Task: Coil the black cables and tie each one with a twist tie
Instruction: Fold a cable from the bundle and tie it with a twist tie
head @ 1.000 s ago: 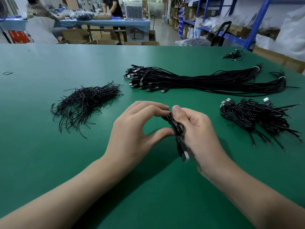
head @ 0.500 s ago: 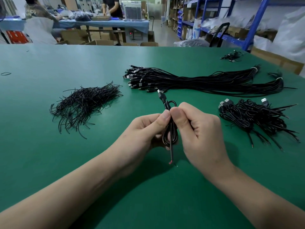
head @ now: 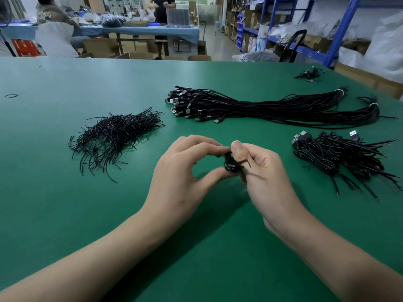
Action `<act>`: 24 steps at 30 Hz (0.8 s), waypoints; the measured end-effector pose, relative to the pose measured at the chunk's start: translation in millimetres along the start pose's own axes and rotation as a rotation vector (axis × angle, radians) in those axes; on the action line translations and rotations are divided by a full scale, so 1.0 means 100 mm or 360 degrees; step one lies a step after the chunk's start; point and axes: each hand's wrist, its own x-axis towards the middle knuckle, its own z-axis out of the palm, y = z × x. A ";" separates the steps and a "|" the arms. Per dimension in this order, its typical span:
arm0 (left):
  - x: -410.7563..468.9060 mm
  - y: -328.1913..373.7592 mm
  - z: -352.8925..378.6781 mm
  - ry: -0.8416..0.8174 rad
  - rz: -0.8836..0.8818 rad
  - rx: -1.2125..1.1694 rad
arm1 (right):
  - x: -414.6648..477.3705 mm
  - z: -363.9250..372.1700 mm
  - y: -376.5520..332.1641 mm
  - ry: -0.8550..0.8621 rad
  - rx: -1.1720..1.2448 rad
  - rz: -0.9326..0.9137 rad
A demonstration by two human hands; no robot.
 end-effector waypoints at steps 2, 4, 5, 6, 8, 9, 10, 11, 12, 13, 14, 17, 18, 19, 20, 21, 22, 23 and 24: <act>0.01 0.00 -0.01 0.0012 -0.0026 -0.0049 | -0.01 -0.01 -0.02 0.0028 -0.0202 -0.0088; 0.01 0.01 -0.01 -0.0019 -0.0071 -0.0090 | -0.03 -0.03 -0.06 0.0060 -0.0402 -0.0233; 0.01 0.02 -0.01 -0.0044 -0.0098 -0.0124 | -0.04 -0.04 -0.08 0.0072 -0.0455 -0.0289; 0.00 0.03 0.00 -0.0084 -0.0154 -0.0197 | -0.05 -0.05 -0.10 0.0081 -0.0481 -0.0330; 0.00 0.04 0.02 -0.0198 -0.0308 -0.0428 | -0.06 -0.07 -0.12 0.0092 -0.0495 -0.0399; 0.01 0.05 0.03 -0.0244 -0.0376 -0.0535 | -0.06 -0.07 -0.13 0.0090 -0.0495 -0.0433; 0.02 0.06 0.03 -0.0289 -0.0441 -0.0644 | -0.06 -0.08 -0.14 0.0089 -0.0492 -0.0473; 0.03 0.08 0.02 -0.0333 -0.0504 -0.0769 | -0.06 -0.08 -0.15 0.0094 -0.0496 -0.0521; 0.04 0.09 0.02 -0.0379 -0.0574 -0.0922 | -0.06 -0.09 -0.16 0.0104 -0.0515 -0.0577; 0.04 0.09 0.01 -0.0427 -0.0641 -0.1070 | -0.06 -0.09 -0.18 0.0110 -0.0538 -0.0630; 0.04 0.10 0.00 -0.0479 -0.0710 -0.1205 | -0.07 -0.08 -0.19 0.0109 -0.0550 -0.0665; 0.04 0.08 0.00 -0.0487 -0.0812 -0.1371 | -0.05 -0.07 -0.16 0.0140 -0.0499 -0.0625; 0.04 0.07 0.00 -0.0425 -0.0810 -0.1337 | -0.03 -0.08 -0.14 0.0157 -0.0453 -0.0567; 0.04 0.06 0.01 -0.0331 -0.0750 -0.1218 | -0.01 -0.08 -0.13 0.0169 -0.0399 -0.0494; 0.03 0.05 0.01 -0.0239 -0.0638 -0.1019 | 0.01 -0.09 -0.11 0.0176 -0.0346 -0.0410; 0.02 0.04 0.00 -0.0155 -0.0471 -0.0751 | 0.03 -0.10 -0.09 0.0168 -0.0281 -0.0311; 0.01 0.02 0.00 -0.0111 -0.0280 -0.0472 | 0.03 -0.09 -0.07 0.0140 -0.0194 -0.0201; 0.01 0.00 -0.01 -0.0090 -0.0108 -0.0246 | 0.04 -0.08 -0.04 0.0103 -0.0092 -0.0090; 0.01 0.00 -0.02 -0.0082 0.0000 -0.0112 | 0.03 -0.07 -0.02 0.0070 -0.0002 0.0004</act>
